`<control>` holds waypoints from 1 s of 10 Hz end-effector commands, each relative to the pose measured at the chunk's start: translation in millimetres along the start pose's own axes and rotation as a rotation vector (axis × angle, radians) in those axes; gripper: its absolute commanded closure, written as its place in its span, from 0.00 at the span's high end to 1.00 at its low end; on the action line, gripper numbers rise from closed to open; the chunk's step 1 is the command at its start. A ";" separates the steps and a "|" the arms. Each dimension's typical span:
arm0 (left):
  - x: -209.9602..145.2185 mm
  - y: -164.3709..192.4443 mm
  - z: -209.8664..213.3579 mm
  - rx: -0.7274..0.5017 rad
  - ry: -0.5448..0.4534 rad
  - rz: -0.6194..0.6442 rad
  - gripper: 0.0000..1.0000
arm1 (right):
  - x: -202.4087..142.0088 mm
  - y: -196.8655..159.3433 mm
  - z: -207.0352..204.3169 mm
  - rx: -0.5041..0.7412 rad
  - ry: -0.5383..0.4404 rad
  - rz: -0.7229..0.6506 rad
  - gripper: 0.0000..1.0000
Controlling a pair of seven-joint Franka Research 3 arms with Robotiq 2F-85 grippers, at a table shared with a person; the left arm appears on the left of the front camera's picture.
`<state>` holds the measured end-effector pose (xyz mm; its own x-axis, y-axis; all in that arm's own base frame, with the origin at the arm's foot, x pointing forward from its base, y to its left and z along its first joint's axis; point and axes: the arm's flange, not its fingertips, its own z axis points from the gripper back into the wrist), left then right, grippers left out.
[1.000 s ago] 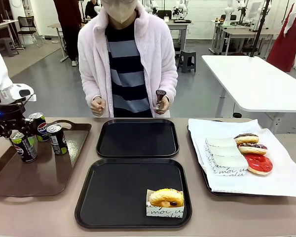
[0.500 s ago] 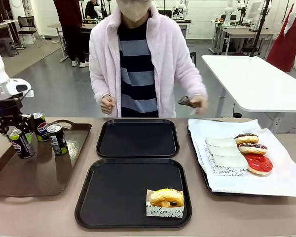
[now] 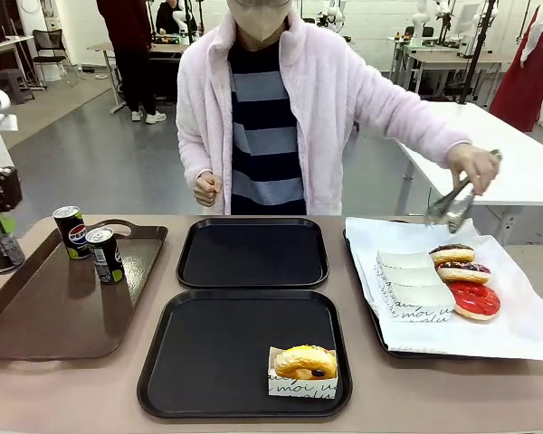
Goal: Set up donuts and drinks on trays.
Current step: Pick up one Pepsi coke and place it on the Flat Tray.
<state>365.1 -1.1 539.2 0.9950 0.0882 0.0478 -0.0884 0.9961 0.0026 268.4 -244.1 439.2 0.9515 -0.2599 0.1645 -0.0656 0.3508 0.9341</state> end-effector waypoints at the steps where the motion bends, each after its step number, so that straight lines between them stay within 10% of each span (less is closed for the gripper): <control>1: -5.2 -2.2 0.5 0.002 -0.013 0.052 0.03 | -0.1 -0.5 0.8 0.014 -0.004 0.006 1.00; 5: 0.0 0.0 0.0 0.000 0.000 0.000 0.03 | -0.1 -0.5 0.8 0.014 -0.004 0.006 1.00; 6: -4.5 0.4 1.7 0.001 0.012 0.006 0.58 | -0.1 -0.5 0.8 0.014 -0.004 0.006 1.00; 10: -40.1 -133.6 -15.6 -0.029 0.009 -0.118 0.58 | -0.1 -0.5 0.8 0.014 -0.004 0.006 1.00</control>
<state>336.0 -107.9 528.1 0.9992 -0.0302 0.0252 0.0309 0.9992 -0.0263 268.6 -243.8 439.3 0.9518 -0.2589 0.1644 -0.0659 0.3508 0.9341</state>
